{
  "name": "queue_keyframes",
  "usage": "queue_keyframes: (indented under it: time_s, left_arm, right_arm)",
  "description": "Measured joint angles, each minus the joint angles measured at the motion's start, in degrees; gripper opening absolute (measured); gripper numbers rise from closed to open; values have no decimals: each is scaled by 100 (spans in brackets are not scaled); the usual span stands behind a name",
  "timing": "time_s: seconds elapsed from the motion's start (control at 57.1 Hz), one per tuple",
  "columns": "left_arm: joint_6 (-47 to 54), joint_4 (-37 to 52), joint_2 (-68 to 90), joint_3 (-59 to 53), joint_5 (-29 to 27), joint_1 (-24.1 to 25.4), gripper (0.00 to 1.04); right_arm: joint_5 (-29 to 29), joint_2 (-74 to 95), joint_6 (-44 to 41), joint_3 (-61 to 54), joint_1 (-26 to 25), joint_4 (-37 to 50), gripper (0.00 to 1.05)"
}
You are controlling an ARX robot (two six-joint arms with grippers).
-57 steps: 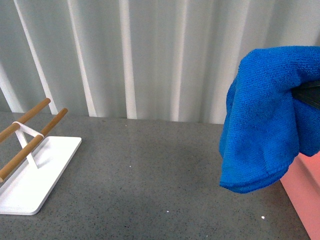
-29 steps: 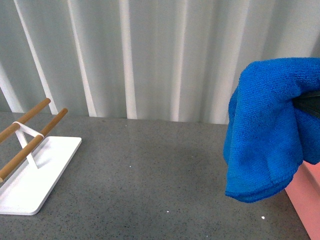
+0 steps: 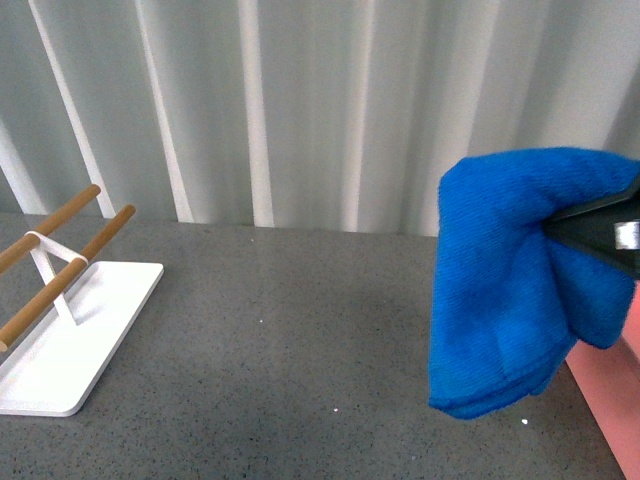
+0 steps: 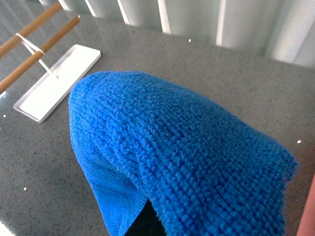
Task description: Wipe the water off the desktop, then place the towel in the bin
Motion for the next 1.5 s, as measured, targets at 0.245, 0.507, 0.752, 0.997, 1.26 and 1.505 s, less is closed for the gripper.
queue_keyframes:
  time_s: [0.245, 0.507, 0.752, 0.997, 1.26, 1.505]
  left_arm:
    - [0, 0, 0, 0, 0, 0, 76]
    - [2, 0, -2, 0, 0, 0, 98]
    - [2, 0, 0, 0, 0, 0, 98]
    - [2, 0, 0, 0, 0, 0, 98]
    - [2, 0, 0, 0, 0, 0, 98]
    - [2, 0, -2, 0, 0, 0, 98]
  right_arm:
    - [614, 1591, 319, 769, 378, -750, 3]
    - [1150, 2844, 424, 713, 393, -310, 3]
    - [1071, 3296, 426, 619, 103, 4, 3]
    - [1027, 3783, 372, 809, -149, 170, 3]
    - [1209, 4190, 348, 1246, -199, 719, 3]
    - [1196, 4758, 249, 2061, -125, 1460, 3]
